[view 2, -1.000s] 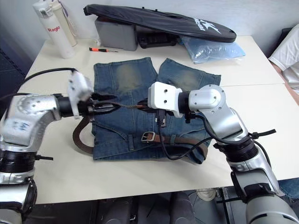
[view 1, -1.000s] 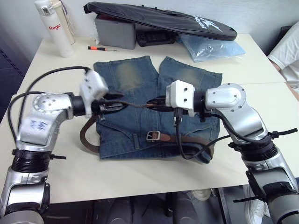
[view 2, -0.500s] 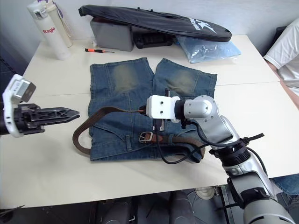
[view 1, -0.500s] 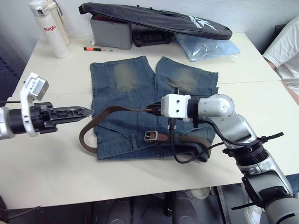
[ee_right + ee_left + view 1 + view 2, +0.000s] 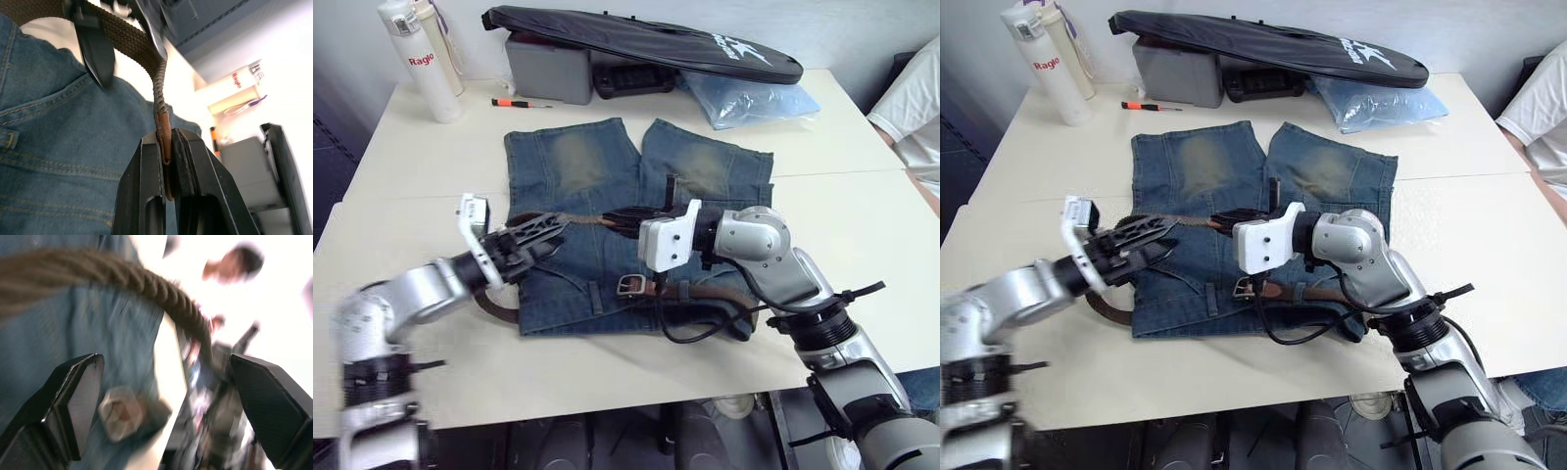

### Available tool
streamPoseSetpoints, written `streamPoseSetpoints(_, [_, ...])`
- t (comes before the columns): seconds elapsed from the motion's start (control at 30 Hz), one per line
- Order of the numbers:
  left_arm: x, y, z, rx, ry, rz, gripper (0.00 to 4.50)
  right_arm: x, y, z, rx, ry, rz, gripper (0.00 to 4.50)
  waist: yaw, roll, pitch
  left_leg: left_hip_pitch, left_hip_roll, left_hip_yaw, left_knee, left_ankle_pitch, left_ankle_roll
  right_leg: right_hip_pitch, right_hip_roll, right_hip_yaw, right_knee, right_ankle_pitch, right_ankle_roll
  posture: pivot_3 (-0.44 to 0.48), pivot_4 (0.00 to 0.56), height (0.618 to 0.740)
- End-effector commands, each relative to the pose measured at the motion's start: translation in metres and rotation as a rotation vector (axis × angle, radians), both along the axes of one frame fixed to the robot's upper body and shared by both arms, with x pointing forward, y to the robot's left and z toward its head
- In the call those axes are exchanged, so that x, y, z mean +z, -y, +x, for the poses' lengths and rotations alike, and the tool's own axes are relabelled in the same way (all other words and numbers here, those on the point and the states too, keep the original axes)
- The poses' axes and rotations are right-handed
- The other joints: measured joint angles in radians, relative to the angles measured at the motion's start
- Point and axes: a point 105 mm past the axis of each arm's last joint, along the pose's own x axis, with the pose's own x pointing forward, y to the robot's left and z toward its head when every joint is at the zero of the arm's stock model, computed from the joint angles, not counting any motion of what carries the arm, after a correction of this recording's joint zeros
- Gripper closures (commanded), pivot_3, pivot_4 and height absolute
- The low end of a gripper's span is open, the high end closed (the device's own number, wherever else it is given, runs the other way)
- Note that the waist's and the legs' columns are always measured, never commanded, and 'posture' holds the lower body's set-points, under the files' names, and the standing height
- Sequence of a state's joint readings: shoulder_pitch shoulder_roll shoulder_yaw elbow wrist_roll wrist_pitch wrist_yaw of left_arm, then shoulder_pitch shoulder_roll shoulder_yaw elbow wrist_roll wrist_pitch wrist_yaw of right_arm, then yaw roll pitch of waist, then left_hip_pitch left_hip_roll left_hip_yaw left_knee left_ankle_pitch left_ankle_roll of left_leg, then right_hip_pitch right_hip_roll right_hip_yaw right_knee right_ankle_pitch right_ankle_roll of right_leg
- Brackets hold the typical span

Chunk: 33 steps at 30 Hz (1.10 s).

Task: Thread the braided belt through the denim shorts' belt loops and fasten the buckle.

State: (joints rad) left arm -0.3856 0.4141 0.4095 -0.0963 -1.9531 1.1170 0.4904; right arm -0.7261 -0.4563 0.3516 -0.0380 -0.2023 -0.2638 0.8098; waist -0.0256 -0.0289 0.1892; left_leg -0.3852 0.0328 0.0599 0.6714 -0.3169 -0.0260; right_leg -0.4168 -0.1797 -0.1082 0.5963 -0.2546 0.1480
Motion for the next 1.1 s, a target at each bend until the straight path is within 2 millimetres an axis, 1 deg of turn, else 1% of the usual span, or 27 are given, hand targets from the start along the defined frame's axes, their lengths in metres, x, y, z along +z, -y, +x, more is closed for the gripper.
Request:
streamPoseSetpoints(0.03, [0.024,-0.003,0.003,0.195,0.008,-0.053,0.02,0.006,-0.004,-0.01,0.027,0.051,0.026,4.5,-0.001,0.0,0.0,0.0,0.0,0.0,0.0,0.0,0.0,0.0,0.0,0.0,0.0,0.0,0.0,0.0,0.15,0.74])
streamPoseSetpoints(0.2, [0.025,0.002,0.007,0.292,-0.092,-0.107,0.02,0.001,-0.001,-0.01,0.017,0.042,0.023,4.5,0.003,0.0,0.0,0.003,0.0,0.0,0.002,0.0,0.0,0.005,0.0,0.0,-0.001,0.001,0.0,0.0,0.15,0.74])
streamPoseSetpoints(0.53, [0.013,0.003,0.011,0.316,-0.19,-0.089,0.02,0.0,0.005,-0.005,-0.01,0.075,0.007,4.5,0.028,0.0,0.0,0.006,0.0,0.0,0.003,-0.001,0.001,0.008,0.001,0.0,-0.003,0.001,0.0,0.0,0.15,0.74])
streamPoseSetpoints(0.63, [0.009,0.006,0.009,0.322,-0.218,-0.087,0.83,-0.001,0.005,-0.005,-0.01,0.078,0.003,4.5,0.032,0.0,0.0,0.006,0.0,0.0,0.003,-0.001,0.001,0.009,0.001,0.0,-0.005,0.002,0.0,0.0,0.15,0.74])
streamPoseSetpoints(0.67, [0.009,0.007,0.008,0.321,-0.221,-0.086,1.21,-0.001,0.005,-0.005,-0.011,0.079,0.002,4.5,0.033,0.0,0.0,0.006,0.0,0.0,0.004,-0.001,0.001,0.01,0.001,0.0,-0.005,0.003,0.0,0.0,0.15,0.74])
streamPoseSetpoints(0.73, [0.009,0.01,0.007,0.32,-0.225,-0.087,2.03,-0.001,0.006,-0.004,-0.012,0.08,0.0,4.5,0.035,0.0,0.0,0.006,0.0,0.0,0.004,-0.001,0.002,0.01,0.002,0.0,-0.005,0.003,0.0,0.0,0.15,0.74])
streamPoseSetpoints(0.8, [0.009,0.012,0.006,0.319,-0.229,-0.081,3.01,-0.001,0.006,-0.004,-0.014,0.081,-0.001,4.5,0.037,0.0,0.0,0.006,0.0,0.0,0.003,-0.001,0.002,0.01,0.002,0.0,-0.005,0.003,0.0,0.0,0.15,0.74])
streamPoseSetpoints(0.83, [0.008,0.012,0.006,0.32,-0.231,-0.078,3.43,-0.001,0.006,-0.004,-0.014,0.082,-0.001,4.5,0.038,0.0,0.0,0.006,0.0,0.0,0.003,-0.001,0.002,0.01,0.002,0.0,-0.005,0.003,0.0,0.0,0.15,0.74])
streamPoseSetpoints(0.87, [0.008,0.013,0.005,0.321,-0.233,-0.076,3.73,-0.001,0.007,-0.004,-0.015,0.081,-0.001,4.5,0.04,0.0,0.0,0.006,0.0,0.0,0.003,-0.001,0.002,0.01,0.002,0.0,-0.005,0.003,0.0,0.0,0.15,0.74])
streamPoseSetpoints(0.9, [0.008,0.013,0.005,0.317,-0.228,-0.061,4.29,-0.002,0.007,-0.004,-0.016,0.08,-0.001,4.5,0.04,0.0,0.0,0.006,0.0,0.0,0.003,-0.001,0.002,0.01,0.002,0.0,-0.005,0.003,0.0,0.0,0.15,0.74])
streamPoseSetpoints(0.93, [0.009,0.012,0.005,0.318,-0.223,-0.056,4.48,-0.002,0.007,-0.004,-0.017,0.072,0.0,4.5,0.04,0.0,0.0,0.006,0.0,0.0,0.003,-0.001,0.002,0.009,0.002,0.0,-0.005,0.003,0.0,0.0,0.15,0.74])
streamPoseSetpoints(1.07, [0.014,0.003,0.007,0.328,-0.183,-0.033,4.48,-0.005,0.009,-0.003,-0.017,0.021,0.012,4.5,0.041,0.0,0.0,0.006,0.0,0.0,0.003,-0.001,0.002,0.009,0.002,0.0,-0.005,0.003,0.0,0.0,0.15,0.74])
streamPoseSetpoints(1.1, [0.015,-0.001,0.008,0.324,-0.162,-0.019,4.5,-0.004,0.011,-0.004,-0.013,-0.008,0.027,4.05,0.041,0.0,0.0,0.006,0.0,0.0,0.003,-0.001,0.002,0.009,0.002,0.0,-0.006,0.003,0.0,0.0,0.15,0.74])
